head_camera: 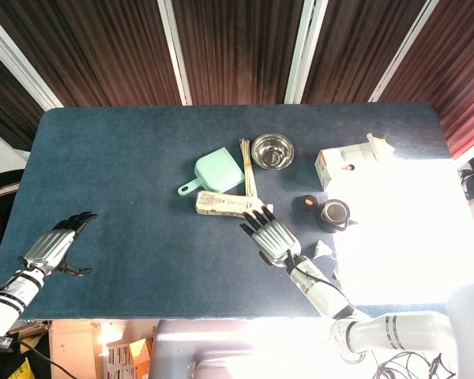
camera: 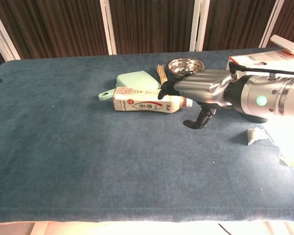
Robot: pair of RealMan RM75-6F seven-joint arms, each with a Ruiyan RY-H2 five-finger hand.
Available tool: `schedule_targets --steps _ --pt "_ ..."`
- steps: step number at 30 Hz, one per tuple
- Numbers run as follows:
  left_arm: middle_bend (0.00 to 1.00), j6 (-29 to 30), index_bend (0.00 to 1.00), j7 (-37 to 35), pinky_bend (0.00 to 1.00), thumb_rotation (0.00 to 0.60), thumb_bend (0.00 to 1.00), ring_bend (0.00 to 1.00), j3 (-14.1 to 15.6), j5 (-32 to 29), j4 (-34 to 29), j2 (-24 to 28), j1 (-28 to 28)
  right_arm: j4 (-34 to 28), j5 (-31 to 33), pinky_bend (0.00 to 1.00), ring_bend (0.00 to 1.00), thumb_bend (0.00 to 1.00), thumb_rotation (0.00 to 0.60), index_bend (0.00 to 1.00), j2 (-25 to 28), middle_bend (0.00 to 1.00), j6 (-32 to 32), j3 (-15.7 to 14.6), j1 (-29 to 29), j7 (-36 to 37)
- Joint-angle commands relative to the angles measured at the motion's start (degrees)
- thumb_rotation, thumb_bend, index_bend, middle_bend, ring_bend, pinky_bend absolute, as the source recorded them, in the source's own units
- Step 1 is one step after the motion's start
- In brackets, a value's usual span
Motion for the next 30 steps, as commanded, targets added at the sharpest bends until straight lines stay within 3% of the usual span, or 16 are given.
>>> schedule_targets --steps 1,5,9,13,16,19,22,30 --pt "0.02 0.81 0.0 -0.32 0.1 0.6 0.05 0.0 0.02 0.68 -0.48 0.36 0.26 -0.28 -0.73 0.0 0.0 0.38 0.6 0.15 0.44 0.0 0.3 -0.15 0.27 0.63" --pt "0.02 3.08 0.0 -0.07 0.1 0.6 0.05 0.0 0.73 2.83 -1.33 1.35 1.36 -0.61 -3.15 0.0 0.0 0.38 0.6 0.16 1.01 0.0 1.07 -1.07 -0.08 1.48" --pt "0.05 15.07 0.0 5.86 0.1 0.6 0.05 0.02 2.19 7.88 -3.42 3.13 6.91 -4.99 -12.62 0.0 0.0 0.38 0.6 0.19 5.12 0.0 4.81 -4.3 -3.37 4.62" --pt "0.08 29.53 0.0 13.85 0.1 0.6 0.05 0.05 4.67 12.28 -3.95 1.83 15.18 -8.36 -28.14 0.0 0.0 0.33 0.6 0.24 12.48 0.0 11.96 -11.92 -9.6 7.79" --pt "0.08 34.75 0.0 15.36 0.1 0.6 0.04 0.05 7.12 15.45 -2.29 -0.46 19.29 -6.77 -38.61 0.0 0.0 0.31 0.6 0.29 16.6 0.0 18.0 -17.71 -14.58 10.33" --pt "0.08 37.11 0.0 14.19 0.1 0.6 0.04 0.05 9.44 19.27 1.57 -3.36 21.55 -1.46 -46.3 0.0 0.0 0.31 0.6 0.34 18.37 0.0 23.59 -21.66 -19.21 12.03" --pt "0.08 37.13 0.0 13.22 0.1 0.6 0.04 0.05 10.89 21.0 4.83 -5.73 22.54 4.59 -49.78 0.0 0.0 0.31 0.6 0.36 18.43 0.0 26.95 -23.77 -23.31 12.87" --pt "0.08 34.53 0.0 13.19 0.1 0.6 0.04 0.05 11.24 21.04 8.82 -9.32 22.41 16.34 -51.75 0.0 0.0 0.31 0.6 0.41 15.77 0.0 27.23 -23.65 -28.42 15.29"
